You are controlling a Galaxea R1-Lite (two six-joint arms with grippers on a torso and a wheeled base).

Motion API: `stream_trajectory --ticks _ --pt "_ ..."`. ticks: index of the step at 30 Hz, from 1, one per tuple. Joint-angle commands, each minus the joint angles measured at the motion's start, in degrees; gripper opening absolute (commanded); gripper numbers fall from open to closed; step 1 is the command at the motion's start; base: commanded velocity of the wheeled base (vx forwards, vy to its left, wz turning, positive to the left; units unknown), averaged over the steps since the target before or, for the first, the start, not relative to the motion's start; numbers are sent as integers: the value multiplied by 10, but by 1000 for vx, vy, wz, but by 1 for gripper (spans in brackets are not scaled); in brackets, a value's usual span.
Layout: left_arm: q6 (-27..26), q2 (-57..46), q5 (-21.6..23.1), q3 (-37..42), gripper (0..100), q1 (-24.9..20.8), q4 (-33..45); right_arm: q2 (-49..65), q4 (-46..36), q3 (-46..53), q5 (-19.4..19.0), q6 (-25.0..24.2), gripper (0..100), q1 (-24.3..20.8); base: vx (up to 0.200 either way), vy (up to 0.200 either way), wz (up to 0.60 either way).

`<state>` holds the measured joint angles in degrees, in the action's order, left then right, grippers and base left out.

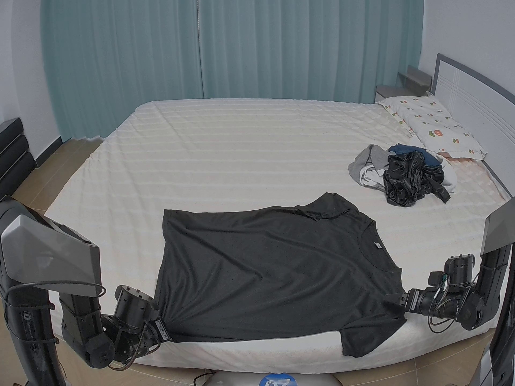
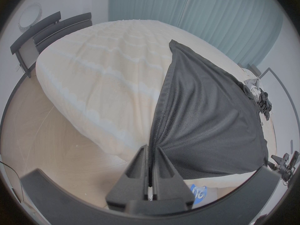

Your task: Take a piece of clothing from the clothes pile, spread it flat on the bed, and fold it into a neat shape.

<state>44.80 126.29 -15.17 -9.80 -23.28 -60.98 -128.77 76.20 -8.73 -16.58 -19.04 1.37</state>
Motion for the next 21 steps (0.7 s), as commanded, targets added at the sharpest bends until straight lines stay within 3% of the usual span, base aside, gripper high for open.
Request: stream_trajectory --ticks 1,3,4,21 --pt "0 11 3 4 0 -2 -2 -10 1 1 0 0 100 0 0 0 0" --pt "-1 12 3 7 0 -3 -2 -10 1 2 0 0 100 0 0 0 0" --pt "-1 12 3 7 100 -3 -2 -10 1 2 0 0 100 1 0 0 0" --pt "-9 -32 22 15 100 -3 -5 -5 3 4 -18 -1 100 8 0 0 0"
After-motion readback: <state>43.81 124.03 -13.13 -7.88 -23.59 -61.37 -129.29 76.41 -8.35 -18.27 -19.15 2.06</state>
